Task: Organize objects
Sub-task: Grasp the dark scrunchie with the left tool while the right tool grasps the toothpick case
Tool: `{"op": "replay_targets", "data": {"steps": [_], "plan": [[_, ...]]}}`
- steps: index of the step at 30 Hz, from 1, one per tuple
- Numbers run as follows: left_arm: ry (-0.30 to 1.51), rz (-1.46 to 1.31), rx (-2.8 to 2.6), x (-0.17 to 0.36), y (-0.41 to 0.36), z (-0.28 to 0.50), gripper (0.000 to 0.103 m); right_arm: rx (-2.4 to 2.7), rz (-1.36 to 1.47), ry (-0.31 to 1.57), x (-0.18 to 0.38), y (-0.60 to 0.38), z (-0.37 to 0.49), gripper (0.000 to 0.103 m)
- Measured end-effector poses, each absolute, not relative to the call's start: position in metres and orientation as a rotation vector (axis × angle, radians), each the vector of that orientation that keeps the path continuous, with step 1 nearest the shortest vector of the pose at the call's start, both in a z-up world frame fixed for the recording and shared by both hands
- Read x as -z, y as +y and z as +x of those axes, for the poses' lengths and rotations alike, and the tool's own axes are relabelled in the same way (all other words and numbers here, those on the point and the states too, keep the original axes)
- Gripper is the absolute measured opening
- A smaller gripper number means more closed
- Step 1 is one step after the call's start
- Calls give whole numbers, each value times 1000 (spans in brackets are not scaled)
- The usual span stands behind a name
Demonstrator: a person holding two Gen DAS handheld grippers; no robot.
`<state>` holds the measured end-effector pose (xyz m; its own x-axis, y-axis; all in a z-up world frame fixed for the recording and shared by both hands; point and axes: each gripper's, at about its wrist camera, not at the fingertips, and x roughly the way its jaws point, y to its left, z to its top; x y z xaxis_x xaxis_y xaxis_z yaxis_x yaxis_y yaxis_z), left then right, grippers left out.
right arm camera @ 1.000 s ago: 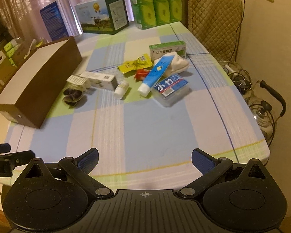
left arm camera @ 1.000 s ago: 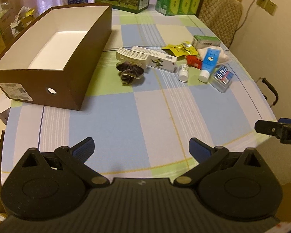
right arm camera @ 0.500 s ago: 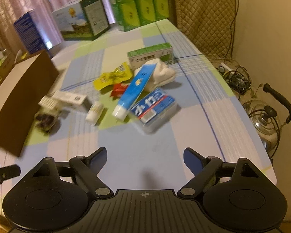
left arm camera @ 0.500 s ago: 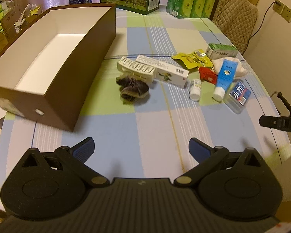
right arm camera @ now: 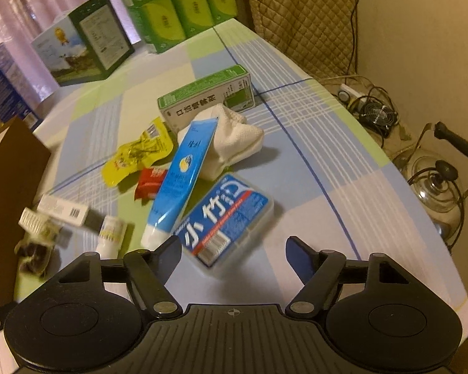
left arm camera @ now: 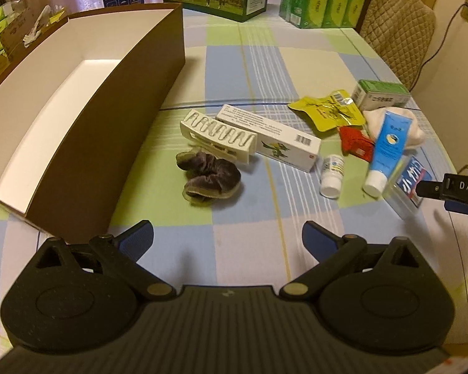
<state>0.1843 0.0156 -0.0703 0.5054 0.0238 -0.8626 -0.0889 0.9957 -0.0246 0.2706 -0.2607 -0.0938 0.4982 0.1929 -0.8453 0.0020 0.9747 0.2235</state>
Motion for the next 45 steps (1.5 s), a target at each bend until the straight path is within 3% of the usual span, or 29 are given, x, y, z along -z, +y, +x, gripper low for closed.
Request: {"op": "replay_targets", "data": {"steps": [11, 20, 30, 38, 40, 45], "plan": [[1067, -71, -98, 82, 19, 199, 98, -45, 270, 1061, 115, -251, 298, 72], [1070, -63, -88, 89, 17, 206, 96, -121, 75, 1097, 111, -263, 294, 71], [1033, 15, -106, 106, 17, 226, 89, -146, 79, 1080, 107, -306, 287, 71], [1017, 8, -147, 129, 23, 253, 64, -194, 80, 1052, 100, -305, 286, 71], [1023, -15, -150, 131, 26, 255, 44, -197, 77, 1051, 99, -306, 287, 71], [1020, -50, -153, 131, 30, 249, 24, -200, 84, 1057, 101, -311, 290, 71]]}}
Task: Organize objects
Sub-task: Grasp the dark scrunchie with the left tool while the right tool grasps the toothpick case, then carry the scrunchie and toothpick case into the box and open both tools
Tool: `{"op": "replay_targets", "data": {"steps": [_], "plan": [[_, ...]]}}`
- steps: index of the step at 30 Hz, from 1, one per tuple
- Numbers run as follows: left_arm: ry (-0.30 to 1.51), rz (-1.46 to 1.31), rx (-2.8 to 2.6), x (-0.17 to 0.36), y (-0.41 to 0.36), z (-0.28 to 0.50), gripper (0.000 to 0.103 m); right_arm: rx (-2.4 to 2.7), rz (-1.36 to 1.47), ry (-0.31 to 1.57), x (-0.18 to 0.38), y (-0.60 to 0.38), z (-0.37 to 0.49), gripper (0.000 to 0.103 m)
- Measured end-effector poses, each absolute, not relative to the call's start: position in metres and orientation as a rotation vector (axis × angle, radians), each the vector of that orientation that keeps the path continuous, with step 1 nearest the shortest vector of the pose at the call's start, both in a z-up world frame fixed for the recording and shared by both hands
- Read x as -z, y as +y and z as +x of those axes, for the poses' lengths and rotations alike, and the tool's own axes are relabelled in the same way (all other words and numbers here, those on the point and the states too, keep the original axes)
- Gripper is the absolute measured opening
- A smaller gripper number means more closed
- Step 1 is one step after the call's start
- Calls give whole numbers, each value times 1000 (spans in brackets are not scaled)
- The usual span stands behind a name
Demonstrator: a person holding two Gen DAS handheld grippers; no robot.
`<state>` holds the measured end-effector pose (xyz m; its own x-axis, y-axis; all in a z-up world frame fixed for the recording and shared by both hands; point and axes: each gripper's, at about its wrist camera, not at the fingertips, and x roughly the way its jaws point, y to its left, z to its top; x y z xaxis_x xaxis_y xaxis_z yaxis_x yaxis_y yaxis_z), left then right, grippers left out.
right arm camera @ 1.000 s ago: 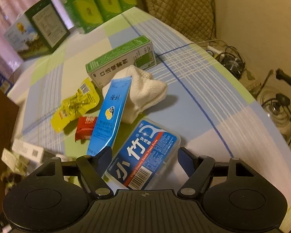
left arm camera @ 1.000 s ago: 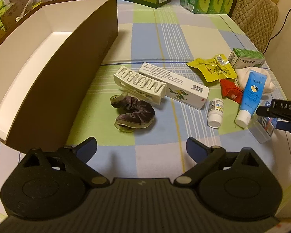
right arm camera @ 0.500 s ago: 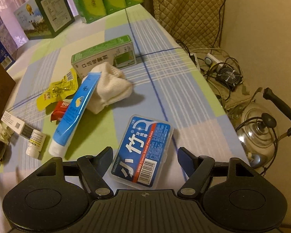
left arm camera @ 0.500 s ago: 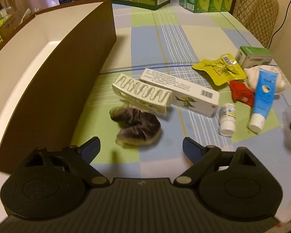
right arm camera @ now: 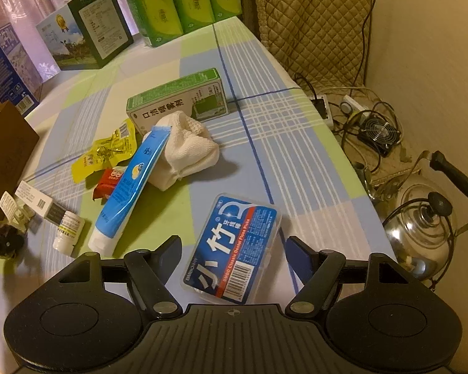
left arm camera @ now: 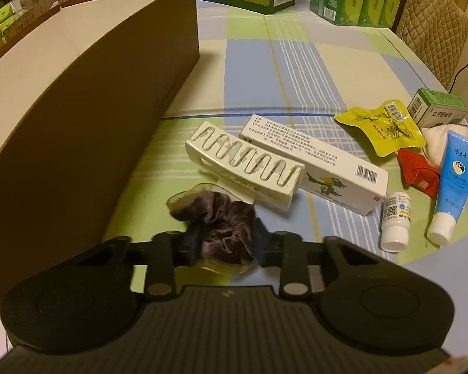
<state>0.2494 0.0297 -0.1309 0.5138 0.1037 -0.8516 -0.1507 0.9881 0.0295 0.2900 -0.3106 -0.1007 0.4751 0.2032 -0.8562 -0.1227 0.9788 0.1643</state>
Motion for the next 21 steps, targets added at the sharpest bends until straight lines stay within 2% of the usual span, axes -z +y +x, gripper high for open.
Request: {"op": "replay_targets", "data": {"steps": [12, 14, 21], "plan": [[1017, -102, -162, 102, 23, 211, 22, -190, 60, 1099, 114, -305, 304, 71], [1006, -105, -164, 94, 21, 206, 22, -189, 52, 1110, 118, -304, 305, 63], [966, -109, -140, 68, 19, 191, 22, -221, 23, 1098, 106, -299, 299, 58]]}}
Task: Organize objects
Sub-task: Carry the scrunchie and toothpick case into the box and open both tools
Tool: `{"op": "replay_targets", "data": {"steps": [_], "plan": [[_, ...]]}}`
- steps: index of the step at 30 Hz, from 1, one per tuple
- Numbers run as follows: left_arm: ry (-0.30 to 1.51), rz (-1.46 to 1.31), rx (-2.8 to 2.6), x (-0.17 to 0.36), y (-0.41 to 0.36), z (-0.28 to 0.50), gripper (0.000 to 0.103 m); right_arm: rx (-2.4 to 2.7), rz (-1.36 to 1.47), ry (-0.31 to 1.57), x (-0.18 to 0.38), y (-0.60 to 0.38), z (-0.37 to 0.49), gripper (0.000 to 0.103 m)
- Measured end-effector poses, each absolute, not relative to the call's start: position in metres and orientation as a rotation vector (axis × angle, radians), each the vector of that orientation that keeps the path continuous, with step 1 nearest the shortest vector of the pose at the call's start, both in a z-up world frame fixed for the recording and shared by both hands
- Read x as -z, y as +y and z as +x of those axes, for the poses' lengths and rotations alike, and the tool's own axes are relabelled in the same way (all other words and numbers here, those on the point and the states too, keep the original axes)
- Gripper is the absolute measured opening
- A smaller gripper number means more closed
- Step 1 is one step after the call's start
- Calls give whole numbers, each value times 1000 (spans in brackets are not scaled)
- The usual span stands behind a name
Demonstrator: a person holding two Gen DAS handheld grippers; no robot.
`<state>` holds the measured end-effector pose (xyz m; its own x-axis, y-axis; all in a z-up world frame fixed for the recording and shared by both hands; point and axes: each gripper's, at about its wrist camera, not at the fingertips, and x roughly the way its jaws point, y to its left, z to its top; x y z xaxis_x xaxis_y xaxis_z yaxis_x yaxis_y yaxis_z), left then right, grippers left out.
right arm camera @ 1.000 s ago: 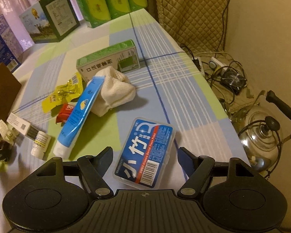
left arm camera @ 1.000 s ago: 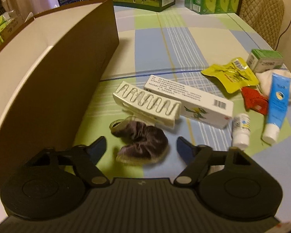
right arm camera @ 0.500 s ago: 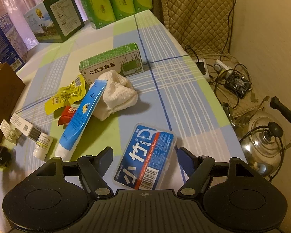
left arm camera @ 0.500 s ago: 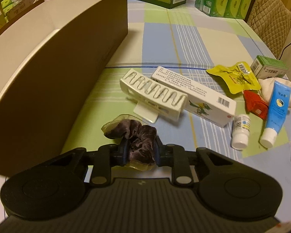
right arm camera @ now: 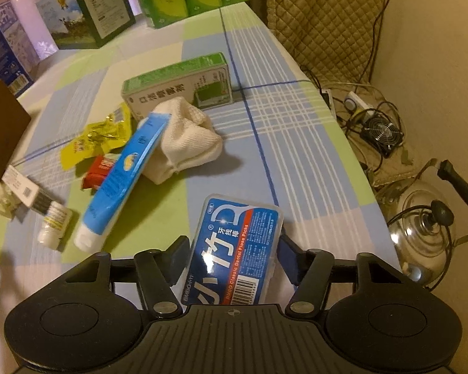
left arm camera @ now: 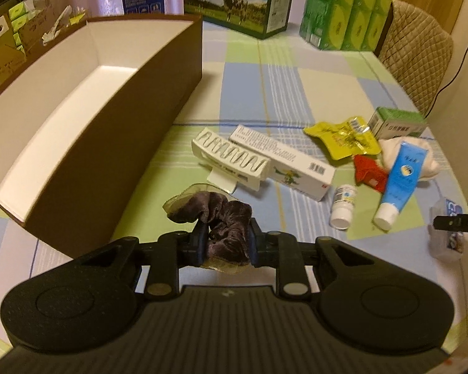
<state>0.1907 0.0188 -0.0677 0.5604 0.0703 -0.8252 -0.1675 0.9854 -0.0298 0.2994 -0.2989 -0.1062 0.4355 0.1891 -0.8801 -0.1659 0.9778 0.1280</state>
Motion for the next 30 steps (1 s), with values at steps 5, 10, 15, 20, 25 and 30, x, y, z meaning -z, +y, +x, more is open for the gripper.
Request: {"op": "replay_targets", "data": {"steps": [5, 10, 15, 20, 25, 30], "plan": [[938, -110, -106, 49, 25, 184, 22, -282, 46, 1072, 80, -287, 285, 56], [909, -107, -51, 30, 41, 177, 22, -367, 107, 1029, 48, -255, 266, 56], [857, -98, -7, 4, 76, 172, 22, -484, 137, 980, 17, -193, 245, 56], [832, -98, -15, -8, 121, 166, 22, -630, 128, 940, 1, -111, 226, 56], [828, -93, -42, -14, 174, 162, 22, -758, 84, 905, -4, -28, 210, 56], [824, -74, -71, -14, 221, 165, 22, -838, 12, 875, -3, 50, 205, 56]]}}
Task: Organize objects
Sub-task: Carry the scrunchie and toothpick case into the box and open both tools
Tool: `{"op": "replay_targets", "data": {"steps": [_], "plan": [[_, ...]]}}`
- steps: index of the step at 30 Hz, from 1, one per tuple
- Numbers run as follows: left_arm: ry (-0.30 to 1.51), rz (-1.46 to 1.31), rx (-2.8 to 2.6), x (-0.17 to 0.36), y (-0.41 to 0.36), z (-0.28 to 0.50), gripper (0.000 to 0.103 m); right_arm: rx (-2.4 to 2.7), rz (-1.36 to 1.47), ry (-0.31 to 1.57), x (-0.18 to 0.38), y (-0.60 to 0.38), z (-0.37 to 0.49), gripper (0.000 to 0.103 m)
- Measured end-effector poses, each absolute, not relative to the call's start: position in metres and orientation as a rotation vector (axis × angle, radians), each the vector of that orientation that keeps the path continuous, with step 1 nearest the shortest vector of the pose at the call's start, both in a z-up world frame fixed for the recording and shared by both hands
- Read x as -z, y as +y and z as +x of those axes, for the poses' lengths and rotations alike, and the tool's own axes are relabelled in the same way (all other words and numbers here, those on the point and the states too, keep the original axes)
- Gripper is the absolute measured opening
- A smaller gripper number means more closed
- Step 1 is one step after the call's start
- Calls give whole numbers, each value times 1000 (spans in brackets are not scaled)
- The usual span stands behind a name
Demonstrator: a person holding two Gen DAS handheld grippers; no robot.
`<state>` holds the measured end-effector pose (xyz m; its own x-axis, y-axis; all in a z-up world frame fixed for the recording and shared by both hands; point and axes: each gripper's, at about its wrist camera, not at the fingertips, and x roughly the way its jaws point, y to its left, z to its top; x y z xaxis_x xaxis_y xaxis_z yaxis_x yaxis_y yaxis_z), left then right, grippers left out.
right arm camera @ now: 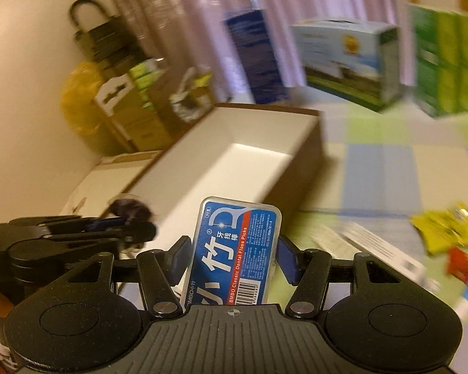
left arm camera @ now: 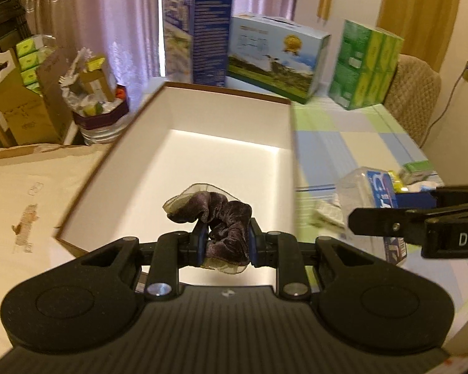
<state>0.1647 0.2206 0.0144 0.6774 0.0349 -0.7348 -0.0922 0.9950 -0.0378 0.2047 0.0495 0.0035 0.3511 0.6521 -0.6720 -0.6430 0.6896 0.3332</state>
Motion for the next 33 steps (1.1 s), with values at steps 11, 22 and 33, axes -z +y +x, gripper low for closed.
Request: {"op": "replay_targets", "data": {"steps": [11, 22, 33], "plan": [[939, -35, -32, 23, 292, 191, 22, -859, -161, 925, 35, 154, 213, 56], [1083, 15, 93, 70, 309, 227, 22, -815, -254, 1022, 79, 177, 237, 56], [1128, 63, 151, 83, 315, 238, 34, -805, -281, 1051, 81, 186, 245, 56]]}}
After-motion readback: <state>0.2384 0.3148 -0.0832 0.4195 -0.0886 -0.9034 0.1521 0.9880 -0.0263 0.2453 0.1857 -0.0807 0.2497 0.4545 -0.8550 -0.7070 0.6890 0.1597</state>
